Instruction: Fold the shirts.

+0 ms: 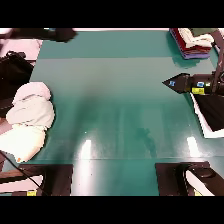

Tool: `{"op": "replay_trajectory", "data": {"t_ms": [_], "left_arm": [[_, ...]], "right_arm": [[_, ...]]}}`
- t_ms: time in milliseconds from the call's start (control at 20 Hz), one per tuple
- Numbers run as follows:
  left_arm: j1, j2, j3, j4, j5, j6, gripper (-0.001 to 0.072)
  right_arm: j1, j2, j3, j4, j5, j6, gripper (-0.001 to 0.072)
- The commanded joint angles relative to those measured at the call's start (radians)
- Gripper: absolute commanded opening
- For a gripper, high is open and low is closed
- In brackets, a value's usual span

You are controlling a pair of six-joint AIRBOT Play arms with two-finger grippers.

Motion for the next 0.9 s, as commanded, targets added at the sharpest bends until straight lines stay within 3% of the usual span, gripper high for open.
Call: {"op": "replay_trajectory", "data": {"t_ms": [0, 50, 100, 150, 200, 500, 750, 800, 850], "left_arm": [[0.173, 0.031, -0.015, 0.246, -0.241, -0.001, 0.0027], [0.218, 0.029, -0.052, 0.285, -0.273, 0.0, 0.0029], [0.267, 0.029, -0.113, 0.297, -0.272, -0.001, 0.0215], [0.308, 0.029, -0.182, 0.297, -0.247, -0.018, 0.0549], [0.343, 0.029, -0.265, 0.297, -0.206, -0.047, 0.0648], [0.43, 0.017, -0.72, 0.307, 0.189, -0.05, 0.0651], [0.43, -0.055, -0.747, 0.309, 0.261, -0.067, 0.0649], [0.43, -0.055, -0.739, 0.309, 0.265, -0.089, 0.0617], [0.43, -0.053, -0.721, 0.309, 0.259, -0.102, 0.0427]], "right_arm": [[0.001, 0.0, -0.001, 0.0, -0.01, 0.0, 0.0019], [0.001, 0.0, -0.001, 0.0, -0.018, 0.0, 0.0019], [0.001, 0.0, -0.001, 0.0, -0.025, 0.0, 0.0019], [0.001, 0.0, -0.001, 0.0, -0.031, 0.001, 0.0019], [0.001, 0.0, -0.001, 0.0, -0.034, 0.001, 0.0018], [0.001, 0.0, -0.001, 0.001, -0.035, 0.001, 0.0019], [0.001, 0.0, -0.001, 0.001, -0.037, 0.001, 0.0019], [0.001, 0.0, -0.001, 0.001, -0.038, 0.001, 0.0019], [0.001, 0.0, -0.001, 0.001, -0.039, 0.001, 0.0019]]}}
